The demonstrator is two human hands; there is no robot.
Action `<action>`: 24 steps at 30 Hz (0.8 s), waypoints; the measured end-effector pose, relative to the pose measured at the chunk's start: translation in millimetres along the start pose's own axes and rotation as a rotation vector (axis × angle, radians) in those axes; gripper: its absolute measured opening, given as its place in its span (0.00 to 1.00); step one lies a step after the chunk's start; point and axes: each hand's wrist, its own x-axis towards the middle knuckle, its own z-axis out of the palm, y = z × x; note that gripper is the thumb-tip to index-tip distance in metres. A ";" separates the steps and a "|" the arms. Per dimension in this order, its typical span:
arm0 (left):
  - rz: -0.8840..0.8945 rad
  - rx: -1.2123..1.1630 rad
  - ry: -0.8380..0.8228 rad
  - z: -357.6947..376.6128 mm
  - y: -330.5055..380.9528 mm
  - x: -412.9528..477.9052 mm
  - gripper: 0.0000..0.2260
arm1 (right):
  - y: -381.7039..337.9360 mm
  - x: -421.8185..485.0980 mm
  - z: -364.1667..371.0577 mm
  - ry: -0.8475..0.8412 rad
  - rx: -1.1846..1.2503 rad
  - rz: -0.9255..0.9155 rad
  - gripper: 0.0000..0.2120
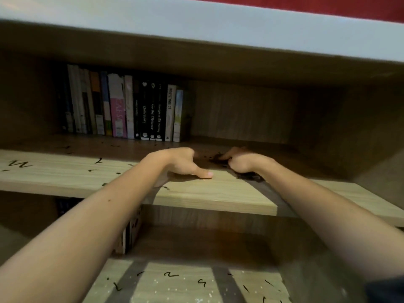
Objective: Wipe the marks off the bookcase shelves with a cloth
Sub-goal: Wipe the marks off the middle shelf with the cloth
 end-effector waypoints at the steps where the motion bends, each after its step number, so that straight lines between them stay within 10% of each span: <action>1: -0.030 0.012 -0.023 -5.4 -4.4 -0.7 0.41 | -2.8 -5.3 -0.5 -0.022 0.048 -0.035 0.19; 24: -0.102 0.076 -0.227 -16.3 -5.2 12.6 0.37 | -12.0 50.6 -3.4 0.058 -0.026 -0.009 0.18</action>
